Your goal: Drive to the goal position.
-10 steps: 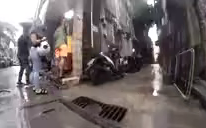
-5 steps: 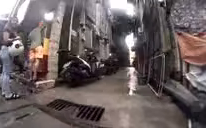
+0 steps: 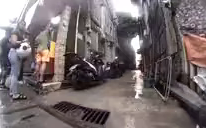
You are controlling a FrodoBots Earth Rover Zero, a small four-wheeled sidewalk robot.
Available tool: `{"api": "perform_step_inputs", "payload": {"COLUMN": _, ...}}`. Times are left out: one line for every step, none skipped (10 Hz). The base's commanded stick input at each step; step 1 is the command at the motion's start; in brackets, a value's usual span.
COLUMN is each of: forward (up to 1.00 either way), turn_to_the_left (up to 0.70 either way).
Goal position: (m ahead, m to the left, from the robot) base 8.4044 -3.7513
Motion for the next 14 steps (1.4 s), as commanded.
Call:
{"api": "perform_step_inputs", "payload": {"forward": 0.0, "turn_to_the_left": 0.0}}
{"api": "perform_step_inputs", "payload": {"forward": 0.0, "turn_to_the_left": 0.0}}
{"api": "perform_step_inputs", "payload": {"forward": 0.0, "turn_to_the_left": 0.0}}
{"api": "perform_step_inputs", "payload": {"forward": 0.0, "turn_to_the_left": 0.0}}
{"api": "perform_step_inputs", "payload": {"forward": 0.87, "turn_to_the_left": 0.0}}
{"api": "perform_step_inputs", "payload": {"forward": 0.99, "turn_to_the_left": 0.0}}
{"api": "perform_step_inputs", "payload": {"forward": 0.99, "turn_to_the_left": 0.0}}
{"api": "perform_step_inputs", "payload": {"forward": 0.99, "turn_to_the_left": 0.0}}
{"api": "perform_step_inputs", "payload": {"forward": 0.99, "turn_to_the_left": 0.0}}
{"api": "perform_step_inputs", "payload": {"forward": 0.99, "turn_to_the_left": 0.0}}
{"api": "perform_step_inputs", "payload": {"forward": 0.99, "turn_to_the_left": -0.11}}
{"api": "perform_step_inputs", "payload": {"forward": 0.99, "turn_to_the_left": -0.39}}
{"api": "perform_step_inputs", "payload": {"forward": 0.99, "turn_to_the_left": -0.37}}
{"api": "perform_step_inputs", "payload": {"forward": 0.99, "turn_to_the_left": -0.06}}
